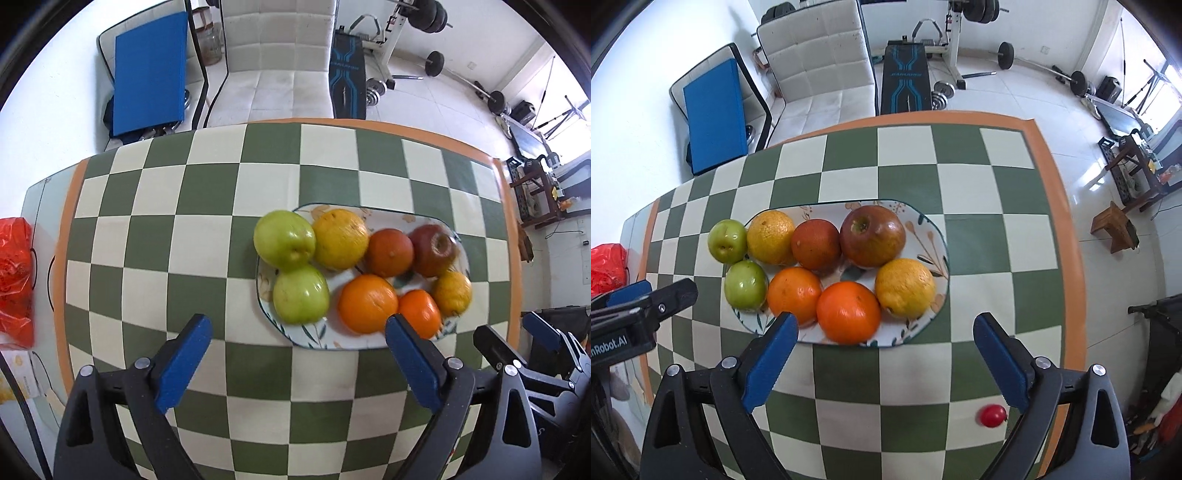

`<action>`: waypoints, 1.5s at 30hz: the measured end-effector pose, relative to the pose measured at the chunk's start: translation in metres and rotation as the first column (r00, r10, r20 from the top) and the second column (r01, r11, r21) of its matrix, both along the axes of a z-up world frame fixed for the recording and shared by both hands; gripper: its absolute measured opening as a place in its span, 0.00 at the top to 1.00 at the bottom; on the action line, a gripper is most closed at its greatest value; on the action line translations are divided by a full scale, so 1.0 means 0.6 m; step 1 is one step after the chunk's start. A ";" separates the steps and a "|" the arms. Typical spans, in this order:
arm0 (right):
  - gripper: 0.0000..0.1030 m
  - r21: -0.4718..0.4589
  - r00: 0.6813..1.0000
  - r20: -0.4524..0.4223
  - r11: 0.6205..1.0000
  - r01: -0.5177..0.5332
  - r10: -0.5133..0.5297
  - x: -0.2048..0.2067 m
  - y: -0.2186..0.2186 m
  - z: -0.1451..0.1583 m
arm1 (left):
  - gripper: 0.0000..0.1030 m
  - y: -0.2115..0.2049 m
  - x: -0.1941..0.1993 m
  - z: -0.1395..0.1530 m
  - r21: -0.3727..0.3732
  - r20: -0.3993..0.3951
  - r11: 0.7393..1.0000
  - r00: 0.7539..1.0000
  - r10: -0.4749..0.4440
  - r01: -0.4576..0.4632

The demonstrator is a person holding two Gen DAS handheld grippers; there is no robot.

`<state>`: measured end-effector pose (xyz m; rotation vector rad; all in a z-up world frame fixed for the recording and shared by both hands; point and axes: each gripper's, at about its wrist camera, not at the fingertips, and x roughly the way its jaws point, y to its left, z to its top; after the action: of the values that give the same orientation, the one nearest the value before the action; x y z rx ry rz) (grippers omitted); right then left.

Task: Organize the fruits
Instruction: 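Open both tools and raise them away from the plate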

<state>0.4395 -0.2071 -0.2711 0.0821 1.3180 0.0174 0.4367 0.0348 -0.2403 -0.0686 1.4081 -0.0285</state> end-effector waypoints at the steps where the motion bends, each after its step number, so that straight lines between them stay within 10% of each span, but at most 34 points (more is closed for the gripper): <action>1: 0.05 -0.001 1.000 0.010 1.000 0.001 -0.001 -0.009 -0.003 0.009 | 0.06 -0.002 -0.008 0.007 0.006 0.013 1.000 1.000 0.002 -0.002; 15: 0.05 -0.024 0.985 0.173 1.000 -0.020 0.024 -0.137 -0.026 0.152 | 0.06 -0.029 -0.140 0.144 0.046 0.236 0.999 0.972 -0.007 -0.004; 45: 0.05 0.005 0.906 0.424 1.000 -0.022 0.018 -0.369 -0.037 0.412 | 0.06 -0.049 -0.341 0.343 0.014 0.424 0.998 0.904 -0.058 0.057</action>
<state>0.2182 -0.2293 -0.0238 0.0681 0.8814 0.0563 0.2319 0.0056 -0.0342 -0.0171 0.9724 -0.0868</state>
